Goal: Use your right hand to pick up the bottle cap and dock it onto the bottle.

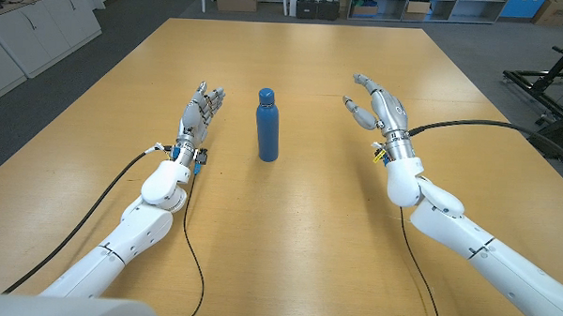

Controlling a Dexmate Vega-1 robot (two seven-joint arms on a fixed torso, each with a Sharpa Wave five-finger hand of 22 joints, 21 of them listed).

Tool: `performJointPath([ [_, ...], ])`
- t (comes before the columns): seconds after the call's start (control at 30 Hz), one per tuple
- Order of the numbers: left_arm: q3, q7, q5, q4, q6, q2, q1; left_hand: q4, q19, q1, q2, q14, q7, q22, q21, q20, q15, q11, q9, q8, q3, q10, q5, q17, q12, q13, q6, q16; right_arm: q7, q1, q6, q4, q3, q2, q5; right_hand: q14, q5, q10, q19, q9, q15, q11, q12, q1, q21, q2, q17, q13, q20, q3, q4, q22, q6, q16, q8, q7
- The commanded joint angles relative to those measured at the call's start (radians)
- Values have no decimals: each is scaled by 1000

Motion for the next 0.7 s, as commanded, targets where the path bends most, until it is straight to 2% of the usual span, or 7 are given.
performJointPath([
  [0.03,-1,16,6,-18,19,4,15,-7,10,1,5,6,-1,3,3,-22,-32,-2,2,0,2,8,-6,5,-1,1,11,3,228,9,241,147,66,78,484,14,-17,15,20,3,4,23,9,-25,5,8,4,-2,-4,-5,17,4,49,4,13,9],
  [0.1,-2,16,6,-18,20,5,16,-7,10,1,5,6,0,3,2,-21,-32,-4,2,0,2,7,-6,5,-2,1,11,3,254,10,258,171,70,84,523,19,-20,16,25,3,8,31,9,-30,7,9,4,-3,-3,-7,19,4,51,5,13,11],
  [0.13,-3,16,5,-17,20,5,17,-7,9,1,5,6,0,3,2,-22,-32,-3,2,-1,2,5,-6,5,-3,1,10,3,261,9,262,179,73,85,535,19,-28,12,25,4,10,42,7,-40,5,6,5,-3,-2,-14,23,4,38,5,4,16],
  [0.4,3,15,-1,-10,27,-1,13,-7,9,0,4,4,4,3,2,-22,-31,5,2,-5,1,1,-6,5,-5,1,2,2,346,-5,295,227,93,85,655,6,-57,2,10,1,29,56,0,-71,-5,-9,7,-7,8,-36,30,4,-28,-2,-34,40],
  [0.7,2,24,-1,-18,13,-11,30,-8,8,0,4,1,6,3,1,-21,-30,5,2,-8,1,-7,-6,5,-8,1,-4,0,362,-29,280,213,103,65,689,-6,-66,-8,1,0,34,64,-5,-81,-11,-10,7,-8,12,-42,32,4,-37,-7,-42,48],
])
